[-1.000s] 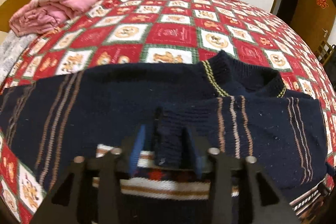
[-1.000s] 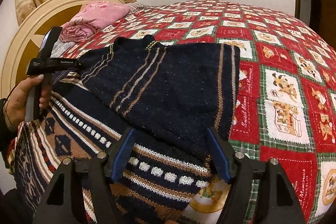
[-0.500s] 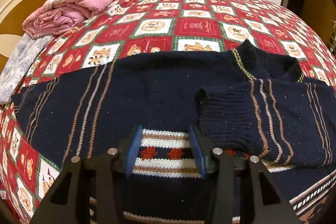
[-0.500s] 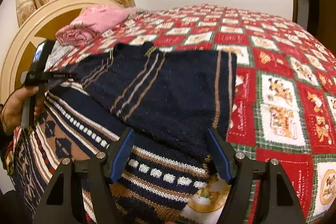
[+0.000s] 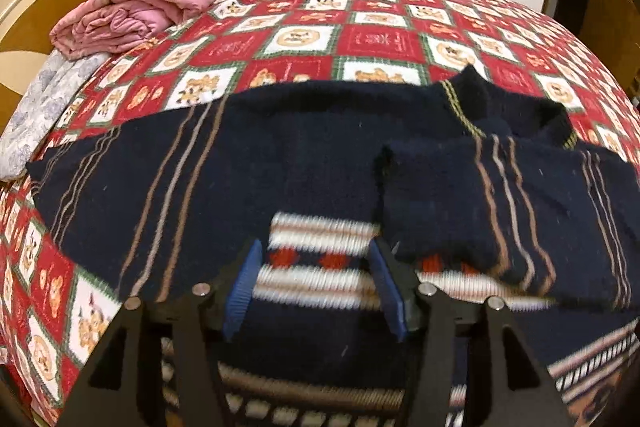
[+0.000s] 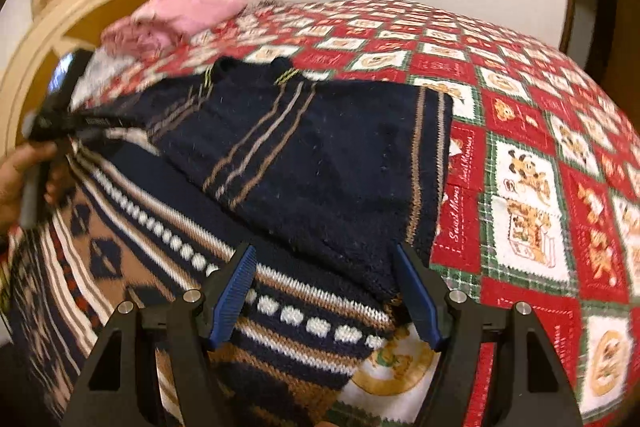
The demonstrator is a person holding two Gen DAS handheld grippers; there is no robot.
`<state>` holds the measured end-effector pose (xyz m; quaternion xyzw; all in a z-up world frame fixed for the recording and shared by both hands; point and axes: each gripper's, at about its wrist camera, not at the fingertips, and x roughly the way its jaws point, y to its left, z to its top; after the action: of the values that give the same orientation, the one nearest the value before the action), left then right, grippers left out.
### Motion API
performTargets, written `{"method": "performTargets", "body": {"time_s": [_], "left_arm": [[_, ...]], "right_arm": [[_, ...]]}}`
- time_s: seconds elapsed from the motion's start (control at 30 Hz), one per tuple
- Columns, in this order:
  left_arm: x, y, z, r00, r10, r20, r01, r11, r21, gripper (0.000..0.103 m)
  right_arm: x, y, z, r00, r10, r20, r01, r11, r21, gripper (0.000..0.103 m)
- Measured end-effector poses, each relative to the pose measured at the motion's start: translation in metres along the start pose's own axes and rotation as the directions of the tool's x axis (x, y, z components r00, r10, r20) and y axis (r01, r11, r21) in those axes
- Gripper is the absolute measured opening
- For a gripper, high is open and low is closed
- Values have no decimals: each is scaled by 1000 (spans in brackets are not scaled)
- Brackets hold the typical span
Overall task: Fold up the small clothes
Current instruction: 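Move the left tool to the other sleeve cuff and grasp it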
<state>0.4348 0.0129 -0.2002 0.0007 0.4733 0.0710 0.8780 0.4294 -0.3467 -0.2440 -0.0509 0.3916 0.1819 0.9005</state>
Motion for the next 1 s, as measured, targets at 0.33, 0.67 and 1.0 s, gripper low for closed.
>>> {"method": "performTargets", "body": {"time_s": [0.33,0.67,1.0], "left_arm": [[-39,71,-17,990,50,129,-53,998,19,67],[-21,253,-12,975,218,46,-195,934,-298,67],[8,397,5,965,259,44,-184,786,-590,65]], "right_arm": [[-5,9,-11,998,-65,16,65,997,-47,71],[-48,40,-21,988,-101,116,106,994,-34,71],[-50,137,-14,988,-10,154,49,967,-251,71]]}}
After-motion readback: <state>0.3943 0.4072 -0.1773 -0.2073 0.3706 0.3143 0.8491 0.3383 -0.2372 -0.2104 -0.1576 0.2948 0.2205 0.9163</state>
